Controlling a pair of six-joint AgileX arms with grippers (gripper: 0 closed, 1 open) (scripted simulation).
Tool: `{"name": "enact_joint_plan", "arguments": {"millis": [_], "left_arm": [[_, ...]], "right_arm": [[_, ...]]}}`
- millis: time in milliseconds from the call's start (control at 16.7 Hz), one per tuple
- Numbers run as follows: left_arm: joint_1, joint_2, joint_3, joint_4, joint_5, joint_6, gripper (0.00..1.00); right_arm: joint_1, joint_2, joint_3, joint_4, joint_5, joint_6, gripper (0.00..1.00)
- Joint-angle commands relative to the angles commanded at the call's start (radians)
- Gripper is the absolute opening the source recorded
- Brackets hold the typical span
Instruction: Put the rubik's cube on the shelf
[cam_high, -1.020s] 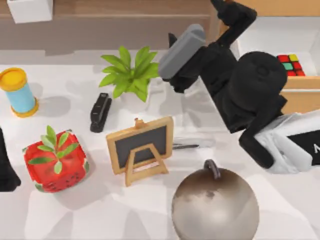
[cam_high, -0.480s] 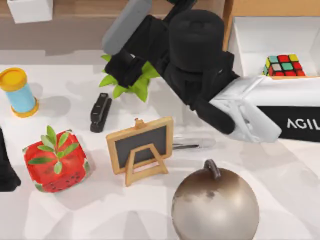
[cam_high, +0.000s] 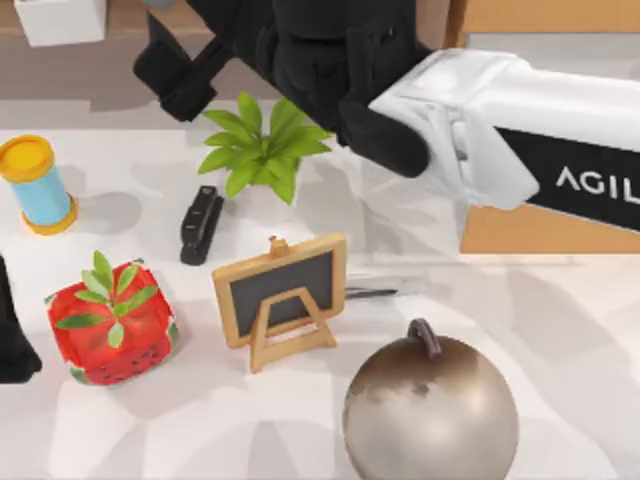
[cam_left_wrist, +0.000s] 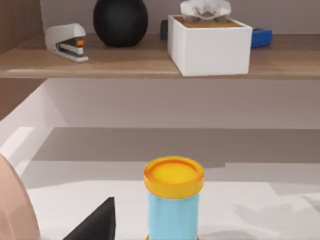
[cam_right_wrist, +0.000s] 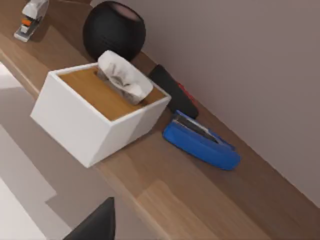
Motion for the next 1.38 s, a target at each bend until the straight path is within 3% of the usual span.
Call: {"name": "enact_joint_plan", "arguments": {"millis": [420,1380], "left_arm": [[0.0,0.0,0.0,0.0,0.0,0.0,1.0],[0.0,0.0,0.0,0.0,0.0,0.0,1.0]], "right_arm": [[-0.082,0.079,0.244,-0.368,0.008,0.174,1.0],[-0.317,0.349,0.689,-1.295,-0.155,0.459,1.0]]}}
